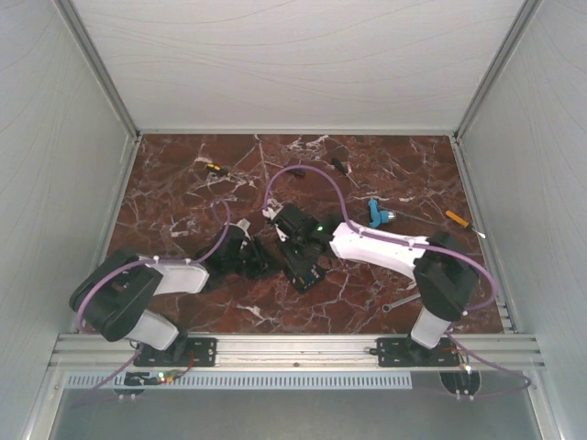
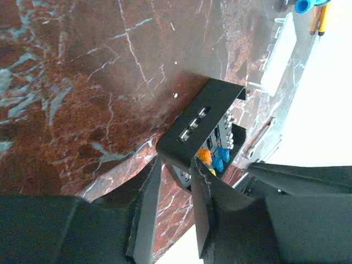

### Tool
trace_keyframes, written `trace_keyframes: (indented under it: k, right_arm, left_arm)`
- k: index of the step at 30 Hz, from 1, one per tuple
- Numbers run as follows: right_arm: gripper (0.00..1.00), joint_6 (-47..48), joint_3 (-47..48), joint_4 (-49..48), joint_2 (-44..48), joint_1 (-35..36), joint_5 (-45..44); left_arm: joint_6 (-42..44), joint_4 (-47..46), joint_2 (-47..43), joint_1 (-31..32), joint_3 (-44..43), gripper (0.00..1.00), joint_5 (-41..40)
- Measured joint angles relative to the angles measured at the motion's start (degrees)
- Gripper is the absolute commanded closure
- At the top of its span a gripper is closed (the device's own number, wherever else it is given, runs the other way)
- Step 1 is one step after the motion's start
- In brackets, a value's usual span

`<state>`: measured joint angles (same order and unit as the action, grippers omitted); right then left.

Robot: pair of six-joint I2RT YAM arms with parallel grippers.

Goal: Snap on the fuse box
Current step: Install the fuse at the fuse box base, then pick up the fuse from the center of the board.

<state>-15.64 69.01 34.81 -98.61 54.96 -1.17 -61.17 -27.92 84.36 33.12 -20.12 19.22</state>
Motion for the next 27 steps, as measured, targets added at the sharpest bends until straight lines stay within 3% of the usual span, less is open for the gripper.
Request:
trace_keyframes:
  k: [6, 13, 27]
  right_arm:
    - [0.61, 2.38, 0.35, -0.44, 6.12, -4.48, 1.05]
    - [0.51, 3.58, -0.46, -4.00, 4.50, -14.67, 0.50]
    - [0.57, 7.91, 2.75, -13.64, -9.29, -17.29, -0.39]
  left_arm:
    - [1.95, 4.07, -3.30, -0.31, -0.07, 0.62, -1.51]
    - [5.46, 7.21, -6.78, -1.60, -0.55, 0.45, -2.75]
    - [9.81, 9.33, -8.35, -3.78, -0.57, 0.19, -3.19]
